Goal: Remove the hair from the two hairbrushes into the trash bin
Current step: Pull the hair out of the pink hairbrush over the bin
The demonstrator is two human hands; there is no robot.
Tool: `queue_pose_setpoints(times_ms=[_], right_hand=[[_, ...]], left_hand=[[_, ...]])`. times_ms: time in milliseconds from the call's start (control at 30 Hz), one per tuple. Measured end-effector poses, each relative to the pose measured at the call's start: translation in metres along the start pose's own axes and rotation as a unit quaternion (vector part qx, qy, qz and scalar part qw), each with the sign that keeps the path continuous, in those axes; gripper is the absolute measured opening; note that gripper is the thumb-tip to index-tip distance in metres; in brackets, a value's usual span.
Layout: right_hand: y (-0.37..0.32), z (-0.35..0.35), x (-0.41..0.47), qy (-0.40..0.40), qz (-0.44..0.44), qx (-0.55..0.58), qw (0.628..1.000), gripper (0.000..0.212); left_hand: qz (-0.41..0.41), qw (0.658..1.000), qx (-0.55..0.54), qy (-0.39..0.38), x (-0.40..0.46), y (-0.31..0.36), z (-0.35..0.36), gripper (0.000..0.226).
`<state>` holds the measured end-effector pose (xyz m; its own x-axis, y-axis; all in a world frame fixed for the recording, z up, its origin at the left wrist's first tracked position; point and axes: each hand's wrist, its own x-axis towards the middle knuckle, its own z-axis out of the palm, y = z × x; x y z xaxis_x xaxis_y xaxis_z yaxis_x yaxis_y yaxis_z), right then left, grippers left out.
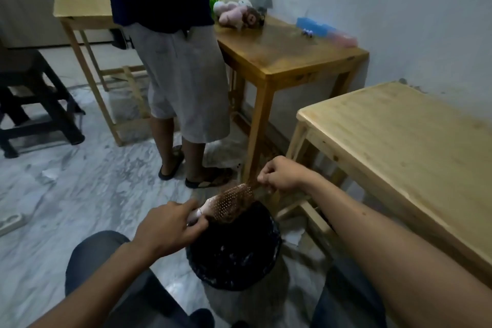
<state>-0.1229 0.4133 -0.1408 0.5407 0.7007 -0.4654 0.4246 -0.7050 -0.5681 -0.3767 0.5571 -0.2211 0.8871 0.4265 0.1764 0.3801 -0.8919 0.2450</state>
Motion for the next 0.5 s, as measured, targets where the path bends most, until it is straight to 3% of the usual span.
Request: queue_pose_setpoints(times_ms=[333, 500], right_hand=[[0.028, 0.024, 0.019, 0.123, 0.143, 0.182, 0.965, 0.018], [0.031, 0.033, 0.017, 0.051, 0.107, 0.343, 0.932, 0.035]], left_hand=[[-0.045, 0.998, -0.01, -0.031, -0.002, 0.0, 0.005, 0.052], [-0.05, 0.999, 0.002, -0.022, 0.0, 0.006, 0.0, 0.048]])
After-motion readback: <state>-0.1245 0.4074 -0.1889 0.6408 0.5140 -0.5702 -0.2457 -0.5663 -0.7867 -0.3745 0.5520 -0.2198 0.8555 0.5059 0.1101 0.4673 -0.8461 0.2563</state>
